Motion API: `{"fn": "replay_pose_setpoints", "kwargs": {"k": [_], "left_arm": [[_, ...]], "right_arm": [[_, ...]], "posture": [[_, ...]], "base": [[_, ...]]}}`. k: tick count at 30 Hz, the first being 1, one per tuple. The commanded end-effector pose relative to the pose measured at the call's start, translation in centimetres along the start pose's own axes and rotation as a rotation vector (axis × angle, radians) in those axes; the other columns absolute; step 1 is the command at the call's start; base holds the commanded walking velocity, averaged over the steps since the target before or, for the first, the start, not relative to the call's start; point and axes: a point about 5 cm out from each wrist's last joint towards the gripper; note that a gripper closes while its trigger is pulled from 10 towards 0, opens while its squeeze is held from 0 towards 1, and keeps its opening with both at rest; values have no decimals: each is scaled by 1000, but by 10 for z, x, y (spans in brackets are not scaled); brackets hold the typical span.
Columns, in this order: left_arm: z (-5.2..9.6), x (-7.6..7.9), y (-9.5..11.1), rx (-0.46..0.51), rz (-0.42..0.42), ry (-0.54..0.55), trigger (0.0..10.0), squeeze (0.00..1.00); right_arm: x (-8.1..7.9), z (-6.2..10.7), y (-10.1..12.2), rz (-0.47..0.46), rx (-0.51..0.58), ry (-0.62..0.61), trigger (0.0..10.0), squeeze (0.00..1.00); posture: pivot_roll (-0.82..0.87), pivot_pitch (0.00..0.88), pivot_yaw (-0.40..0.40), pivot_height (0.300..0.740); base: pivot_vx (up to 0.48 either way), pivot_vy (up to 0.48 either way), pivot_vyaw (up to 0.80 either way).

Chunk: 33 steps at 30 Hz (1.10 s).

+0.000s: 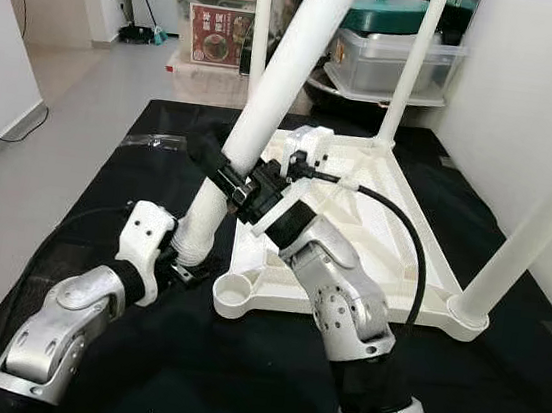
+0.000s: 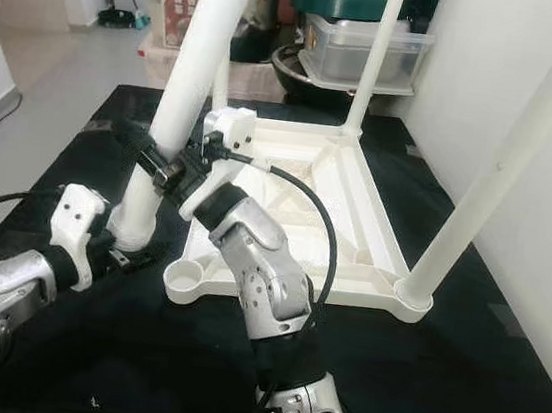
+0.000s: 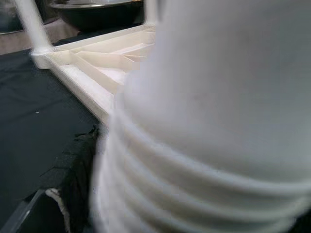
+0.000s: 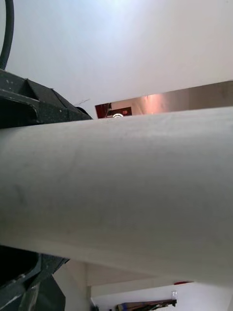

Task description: Building children table

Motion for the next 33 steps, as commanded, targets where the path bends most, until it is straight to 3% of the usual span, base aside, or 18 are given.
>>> {"fn": "replay_pose_setpoints", "kwargs": {"k": [1, 8, 9, 12, 13, 14, 15, 33], "left_arm": [[-3, 9, -3, -19, -8, -47, 10000, 0], [-5, 1, 0, -5, -43, 0, 10000, 0], [-5, -1, 0, -7, -68, 11, 3647, 0], [-5, -1, 0, -11, -84, 14, 3647, 0], [-5, -1, -1, -18, -107, 12, 4706, 0], [-5, -1, -1, -18, -107, 12, 4706, 0], [-4, -2, -1, -24, -134, 16, 10000, 0], [-10, -1, 6, 0, -204, 40, 10000, 0]], "right_arm": [[-15, -9, -4, -44, 6, 57, 0, 0], [-18, -8, -4, -43, -2, 72, 0, 0], [-19, -6, -4, -44, -9, 79, 0, 0], [-20, -5, -5, -44, -15, 85, 0, 0], [-20, -4, -5, -45, -20, 90, 0, 0], [-20, -4, -5, -45, -20, 90, 0, 0], [-21, -3, -6, -43, -27, 94, 0, 0], [-22, -2, -9, -46, -44, 109, 0, 0]], "posture": [[85, 0, -3, 740], [82, 0, -1, 740], [81, 0, -1, 740], [81, 0, -1, 740], [82, 0, -1, 740], [82, 0, -1, 740], [85, 0, -3, 740], [89, 0, -8, 740]], "base": [[0, 0, 0], [0, 0, 0], [0, 0, 0], [0, 0, 0], [0, 0, 0], [0, 0, 0], [0, 0, 0], [0, 0, 0]]}}
Point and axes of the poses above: a point about 5 cm out from each wrist's last joint towards the gripper, its own z axis pointing back from the gripper into the wrist, its own y axis along the axis of the wrist's last joint, x = y × z, and after that the axes turned 5 degrees about z, right-handed
